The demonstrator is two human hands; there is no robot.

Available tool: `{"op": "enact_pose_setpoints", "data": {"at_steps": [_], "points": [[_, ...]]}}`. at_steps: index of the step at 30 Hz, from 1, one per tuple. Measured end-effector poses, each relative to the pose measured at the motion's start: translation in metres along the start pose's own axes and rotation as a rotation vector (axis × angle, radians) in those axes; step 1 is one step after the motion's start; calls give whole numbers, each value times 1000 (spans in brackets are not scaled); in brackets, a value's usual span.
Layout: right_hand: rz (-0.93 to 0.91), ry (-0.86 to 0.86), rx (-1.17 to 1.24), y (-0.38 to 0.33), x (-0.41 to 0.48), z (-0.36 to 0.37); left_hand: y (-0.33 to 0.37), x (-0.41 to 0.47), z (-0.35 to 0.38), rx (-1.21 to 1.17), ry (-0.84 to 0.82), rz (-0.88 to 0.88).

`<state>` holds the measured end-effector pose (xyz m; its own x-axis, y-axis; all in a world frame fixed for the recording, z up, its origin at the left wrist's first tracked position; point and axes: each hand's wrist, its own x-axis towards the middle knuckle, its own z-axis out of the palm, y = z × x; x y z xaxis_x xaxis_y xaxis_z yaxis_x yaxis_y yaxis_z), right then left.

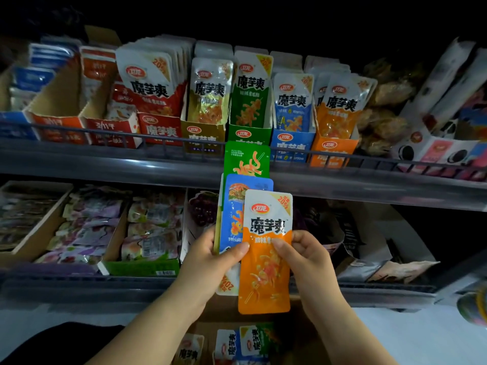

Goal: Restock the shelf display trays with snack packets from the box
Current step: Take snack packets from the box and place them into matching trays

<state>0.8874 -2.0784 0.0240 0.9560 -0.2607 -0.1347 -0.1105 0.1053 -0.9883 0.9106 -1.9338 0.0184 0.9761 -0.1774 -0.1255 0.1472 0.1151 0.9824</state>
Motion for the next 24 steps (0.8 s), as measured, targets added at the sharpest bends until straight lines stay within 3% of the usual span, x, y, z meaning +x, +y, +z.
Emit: {"op": "enact_pose_setpoints", "data": {"at_steps": [11,24], "points": [[-71,211,39,-34,13,-29,20,8,-8,27,71,75],[-450,414,-149,-158,70,-61,69,34,-13,53,79,218]]}}
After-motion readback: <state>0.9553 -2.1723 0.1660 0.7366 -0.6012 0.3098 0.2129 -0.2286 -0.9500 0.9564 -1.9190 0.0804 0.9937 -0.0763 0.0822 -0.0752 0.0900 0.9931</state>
